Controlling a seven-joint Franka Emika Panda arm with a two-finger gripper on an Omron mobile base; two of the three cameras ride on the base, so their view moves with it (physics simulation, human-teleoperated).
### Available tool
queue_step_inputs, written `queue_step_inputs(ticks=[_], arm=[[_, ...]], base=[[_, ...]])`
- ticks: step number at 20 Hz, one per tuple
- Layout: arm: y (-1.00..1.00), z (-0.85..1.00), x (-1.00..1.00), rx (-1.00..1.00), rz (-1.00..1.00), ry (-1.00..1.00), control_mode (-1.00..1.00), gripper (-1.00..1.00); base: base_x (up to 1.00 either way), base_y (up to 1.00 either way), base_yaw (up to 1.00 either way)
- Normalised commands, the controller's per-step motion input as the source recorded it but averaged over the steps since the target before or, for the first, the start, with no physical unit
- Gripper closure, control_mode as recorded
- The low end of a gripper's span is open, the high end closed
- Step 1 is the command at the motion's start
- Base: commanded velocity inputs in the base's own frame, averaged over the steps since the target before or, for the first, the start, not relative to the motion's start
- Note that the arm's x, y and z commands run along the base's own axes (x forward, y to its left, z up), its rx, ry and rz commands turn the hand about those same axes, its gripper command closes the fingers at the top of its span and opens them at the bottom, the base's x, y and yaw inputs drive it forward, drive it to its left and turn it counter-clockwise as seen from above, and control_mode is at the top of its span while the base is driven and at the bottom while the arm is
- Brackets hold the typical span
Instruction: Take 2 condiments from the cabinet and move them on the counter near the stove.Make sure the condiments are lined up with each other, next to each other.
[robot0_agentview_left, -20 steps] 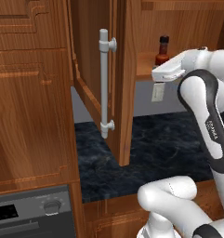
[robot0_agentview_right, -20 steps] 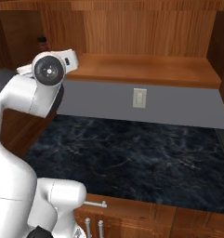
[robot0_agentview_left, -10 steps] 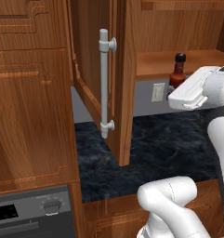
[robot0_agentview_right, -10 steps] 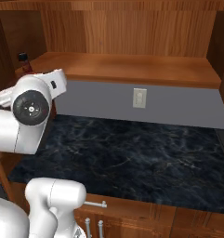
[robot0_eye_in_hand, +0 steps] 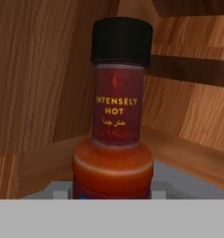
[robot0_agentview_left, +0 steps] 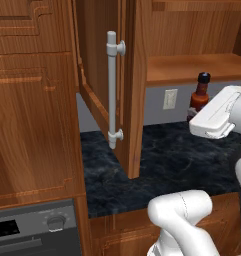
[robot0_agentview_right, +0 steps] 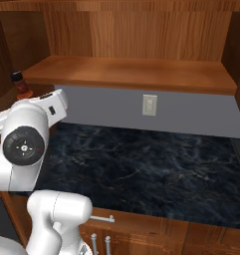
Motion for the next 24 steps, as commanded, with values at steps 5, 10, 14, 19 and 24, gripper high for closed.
queue_step_inputs(ticks=[5,10,14,19,24], arm=[[-0.21,-0.16,-0.09,0.00,0.00,0.00,-1.00,1.00],[-0.04,-0.02,0.00,0.01,0.00,0.00,-1.00,1.00],[0.00,0.00,0.00,0.00,0.00,0.00,-1.00,1.00],[0.00,0.00,0.00,0.00,0.00,0.00,-1.00,1.00],[0.00,0.00,0.00,0.00,0.00,0.00,1.00,1.00]], base=[[0.00,0.00,0.00],[0.00,0.00,0.00],[0.00,0.00,0.00],[0.00,0.00,0.00],[-0.03,-0.01,0.00]])
